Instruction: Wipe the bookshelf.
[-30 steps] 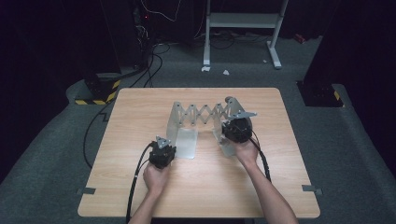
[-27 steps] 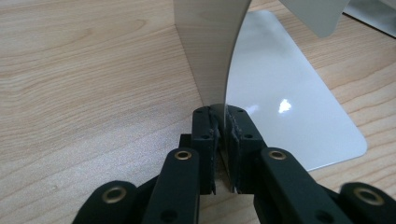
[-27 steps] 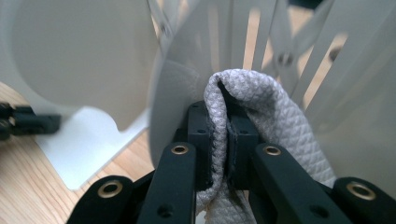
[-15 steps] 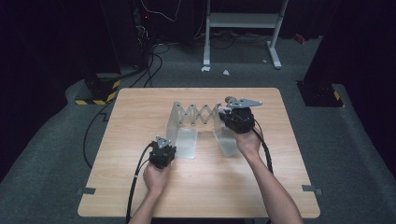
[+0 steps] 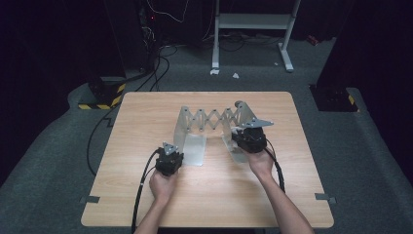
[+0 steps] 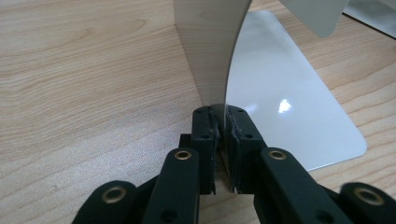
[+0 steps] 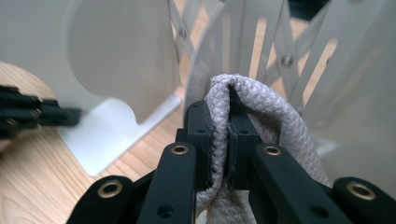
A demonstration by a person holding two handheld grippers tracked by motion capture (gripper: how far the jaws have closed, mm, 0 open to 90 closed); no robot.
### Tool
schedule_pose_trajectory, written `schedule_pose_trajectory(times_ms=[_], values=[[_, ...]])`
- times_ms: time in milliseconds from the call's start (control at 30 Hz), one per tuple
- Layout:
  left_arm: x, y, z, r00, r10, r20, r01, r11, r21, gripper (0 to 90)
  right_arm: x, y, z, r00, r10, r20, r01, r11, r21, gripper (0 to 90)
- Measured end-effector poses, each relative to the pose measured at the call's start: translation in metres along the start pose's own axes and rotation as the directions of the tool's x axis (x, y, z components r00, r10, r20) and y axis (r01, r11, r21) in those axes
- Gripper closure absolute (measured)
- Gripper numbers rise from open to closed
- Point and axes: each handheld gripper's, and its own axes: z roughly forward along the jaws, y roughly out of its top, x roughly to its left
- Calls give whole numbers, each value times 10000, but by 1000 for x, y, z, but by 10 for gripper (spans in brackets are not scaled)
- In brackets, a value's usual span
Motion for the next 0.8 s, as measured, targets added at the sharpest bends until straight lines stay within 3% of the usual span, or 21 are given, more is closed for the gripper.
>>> schedule_pose_trajectory(times_ms=[67, 200, 367, 633, 800], values=[[0, 0, 0, 10000, 3, 1, -3, 10000, 0, 821, -1, -2, 4, 10000, 45, -33, -44, 9999, 128, 833], [0, 0, 0, 10000, -42, 38, 42, 10000, -15, 821, -3, -9, 29, 9999, 144, 94, -152, 9960, 882, 832], [1, 0, 0, 10000, -63, 57, 63, 10000, -15, 822, -7, -9, 41, 9994, 256, 238, -281, 9933, 1120, 832], [0, 0, 0, 10000, -18, 30, 18, 10000, 19, 823, -5, 21, 19, 9999, 101, 132, -102, 9999, 130, 832], [0, 0, 0, 10000, -19, 30, 19, 10000, 21, 824, -4, 49, 3, 9992, -214, 344, 230, 9988, -443, 833]])
